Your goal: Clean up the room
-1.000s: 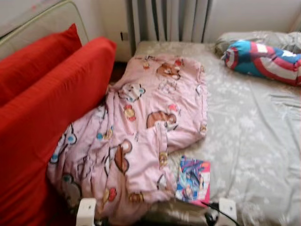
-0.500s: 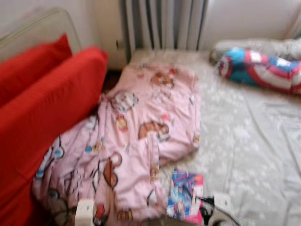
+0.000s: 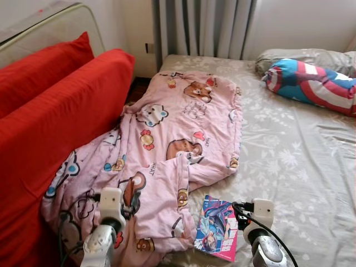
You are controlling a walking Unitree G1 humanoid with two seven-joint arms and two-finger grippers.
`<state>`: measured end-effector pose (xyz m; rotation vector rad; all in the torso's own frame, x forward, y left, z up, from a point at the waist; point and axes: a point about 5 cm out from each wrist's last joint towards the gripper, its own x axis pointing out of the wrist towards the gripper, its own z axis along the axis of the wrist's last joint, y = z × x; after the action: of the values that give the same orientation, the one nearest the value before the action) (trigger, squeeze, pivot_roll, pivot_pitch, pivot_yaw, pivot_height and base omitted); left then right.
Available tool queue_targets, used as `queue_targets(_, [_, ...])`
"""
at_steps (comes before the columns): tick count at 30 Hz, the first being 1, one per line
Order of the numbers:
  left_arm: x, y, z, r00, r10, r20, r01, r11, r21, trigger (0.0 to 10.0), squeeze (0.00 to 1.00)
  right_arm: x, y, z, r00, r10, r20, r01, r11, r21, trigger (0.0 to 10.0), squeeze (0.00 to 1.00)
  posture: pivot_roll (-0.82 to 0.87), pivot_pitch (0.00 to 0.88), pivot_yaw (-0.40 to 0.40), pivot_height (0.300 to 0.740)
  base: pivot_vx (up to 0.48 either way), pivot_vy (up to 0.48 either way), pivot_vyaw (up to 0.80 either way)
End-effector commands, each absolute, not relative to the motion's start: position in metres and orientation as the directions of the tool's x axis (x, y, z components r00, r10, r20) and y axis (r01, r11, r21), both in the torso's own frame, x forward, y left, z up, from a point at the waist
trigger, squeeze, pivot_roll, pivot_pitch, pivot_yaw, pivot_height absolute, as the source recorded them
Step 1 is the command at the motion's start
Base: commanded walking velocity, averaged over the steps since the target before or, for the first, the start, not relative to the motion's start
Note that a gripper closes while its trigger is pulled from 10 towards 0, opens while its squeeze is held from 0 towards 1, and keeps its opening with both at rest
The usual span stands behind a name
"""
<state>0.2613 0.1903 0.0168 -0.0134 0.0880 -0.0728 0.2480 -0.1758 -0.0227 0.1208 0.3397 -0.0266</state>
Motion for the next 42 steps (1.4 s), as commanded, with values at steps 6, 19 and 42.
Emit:
queue_targets(6, [0.251, 0.198, 0.033, 0.998, -0.06, 0.019, 0.061, 0.997, -0.042, 10.0, 0.0, 0.252, -0.163, -0.004, 0.982, 0.026, -0.189, -0.007, 0.995, 0.104, 10.0, 0.0, 0.07, 0.109, -0.003, 0.74, 0.0, 0.0, 0.0])
queue_targets(19, [0.251, 0.202, 0.041, 0.998, -0.056, 0.02, 0.056, 0.998, -0.037, 10.0, 0.0, 0.255, -0.16, 0.002, 0.985, 0.026, -0.168, -0.009, 0.995, 0.1, 10.0, 0.0, 0.07, 0.086, 0.004, 0.74, 0.0, 0.0, 0.0])
queue_targets(42, [0.255, 0.201, 0.047, 0.998, -0.069, 0.002, 0.069, 0.997, -0.032, 10.0, 0.0, 0.251, -0.156, -0.005, 0.972, 0.047, -0.232, -0.026, 0.995, 0.094, 10.0, 0.0, 0.07, 0.087, 0.003, 0.646, 0.0, 0.0, 0.0])
